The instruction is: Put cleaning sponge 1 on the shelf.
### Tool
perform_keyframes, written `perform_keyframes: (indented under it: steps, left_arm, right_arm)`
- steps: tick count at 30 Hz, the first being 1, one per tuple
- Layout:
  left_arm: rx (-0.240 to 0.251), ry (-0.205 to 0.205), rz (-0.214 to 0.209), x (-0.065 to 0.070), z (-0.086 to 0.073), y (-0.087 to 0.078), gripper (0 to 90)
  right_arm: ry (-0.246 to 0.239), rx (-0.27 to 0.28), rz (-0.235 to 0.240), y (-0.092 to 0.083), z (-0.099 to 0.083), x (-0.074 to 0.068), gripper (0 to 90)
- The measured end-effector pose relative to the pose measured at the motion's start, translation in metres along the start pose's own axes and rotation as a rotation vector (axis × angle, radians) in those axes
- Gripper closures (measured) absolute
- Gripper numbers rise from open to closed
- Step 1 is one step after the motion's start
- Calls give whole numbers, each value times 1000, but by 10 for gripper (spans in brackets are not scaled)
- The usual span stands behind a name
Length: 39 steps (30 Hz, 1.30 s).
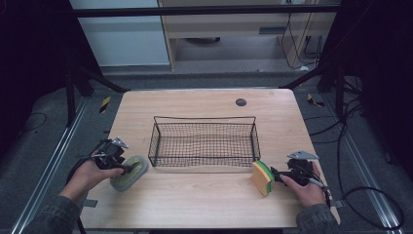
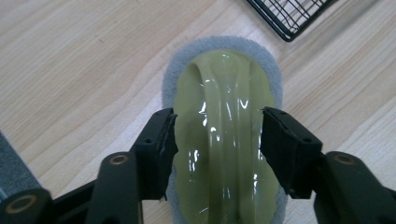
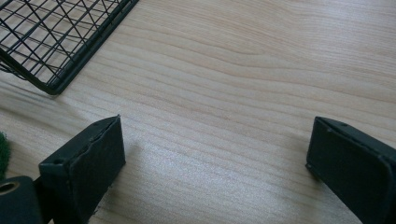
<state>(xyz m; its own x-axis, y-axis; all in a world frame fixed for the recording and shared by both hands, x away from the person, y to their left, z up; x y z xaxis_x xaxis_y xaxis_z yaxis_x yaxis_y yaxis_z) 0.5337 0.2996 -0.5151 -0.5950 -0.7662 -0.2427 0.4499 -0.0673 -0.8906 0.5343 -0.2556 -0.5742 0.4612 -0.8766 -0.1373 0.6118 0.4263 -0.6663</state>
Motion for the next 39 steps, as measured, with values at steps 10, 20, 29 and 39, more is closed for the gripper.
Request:
perform_keyframes:
  steps: [10,20,29,39]
  left_arm:
    - [-28,34,-20,4,0,7,553]
    - [11,93,-15,2,2,-8,703]
    - [146,248,55,-6,19,-58,704]
    - [215,379,98,-12,64,-86,703]
  right_arm:
    - [1,1,-1,0,0,0,45]
    - [1,1,-1,0,0,0,46]
    - [0,0,-3,0,0,0,47]
    - [6,-1,0,-1,-1,-1,48]
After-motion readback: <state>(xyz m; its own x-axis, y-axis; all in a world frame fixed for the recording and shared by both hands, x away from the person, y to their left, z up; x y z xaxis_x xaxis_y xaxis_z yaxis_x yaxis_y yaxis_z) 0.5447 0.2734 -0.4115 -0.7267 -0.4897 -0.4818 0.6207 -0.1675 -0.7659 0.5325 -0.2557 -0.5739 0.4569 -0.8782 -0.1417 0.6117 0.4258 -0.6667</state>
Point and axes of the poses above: each handheld gripper's, and its own axes: y roughly forward along the jaws, z roughly out of its top, x roughly to its right, the point moved 9 cm from there along y, roughly forward along the jaws, and after that the axes turned 12 degrees about z, right-handed, at the moved point
